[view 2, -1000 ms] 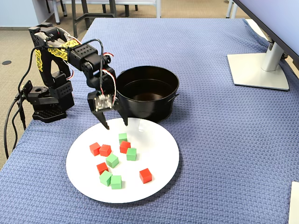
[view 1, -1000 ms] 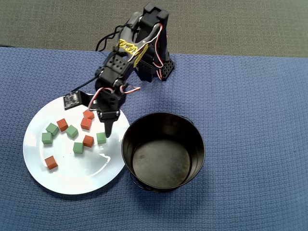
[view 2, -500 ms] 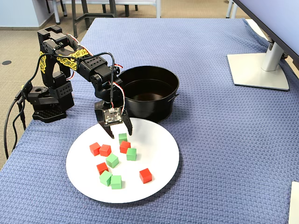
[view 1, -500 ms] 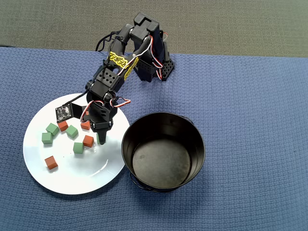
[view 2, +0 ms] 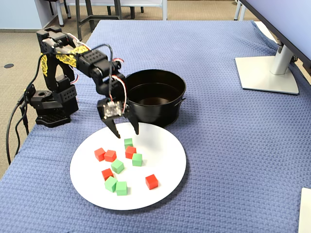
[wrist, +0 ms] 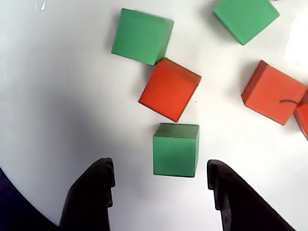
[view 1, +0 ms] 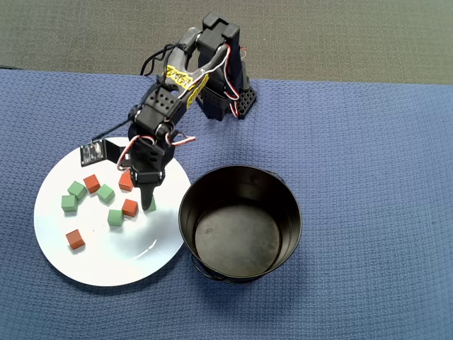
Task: Pick up the red cubes from the white plate and place them in the black recipient
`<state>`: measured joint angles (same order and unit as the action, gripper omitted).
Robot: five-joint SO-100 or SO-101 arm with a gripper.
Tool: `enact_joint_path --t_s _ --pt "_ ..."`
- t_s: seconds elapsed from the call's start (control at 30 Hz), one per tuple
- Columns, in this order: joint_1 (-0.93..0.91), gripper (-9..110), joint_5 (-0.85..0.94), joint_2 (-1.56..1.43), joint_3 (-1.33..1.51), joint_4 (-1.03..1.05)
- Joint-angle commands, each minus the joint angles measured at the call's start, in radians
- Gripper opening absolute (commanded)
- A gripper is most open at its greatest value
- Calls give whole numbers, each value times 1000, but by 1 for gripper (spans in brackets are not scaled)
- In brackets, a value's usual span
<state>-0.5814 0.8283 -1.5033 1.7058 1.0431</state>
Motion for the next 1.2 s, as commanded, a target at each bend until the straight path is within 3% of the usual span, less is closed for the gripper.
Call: enact_joint_path --t_s 0.0,0.4,0.63,0.83,1.17 --pt "-52 18 -37 -51 -66 80" --pt "-256 19 198 -46 -31 66" --pt "-342 19 186 -31 -29 77" --pt "-396 16 -8 -21 -37 138" --pt "-380 24 -565 28 -64 193"
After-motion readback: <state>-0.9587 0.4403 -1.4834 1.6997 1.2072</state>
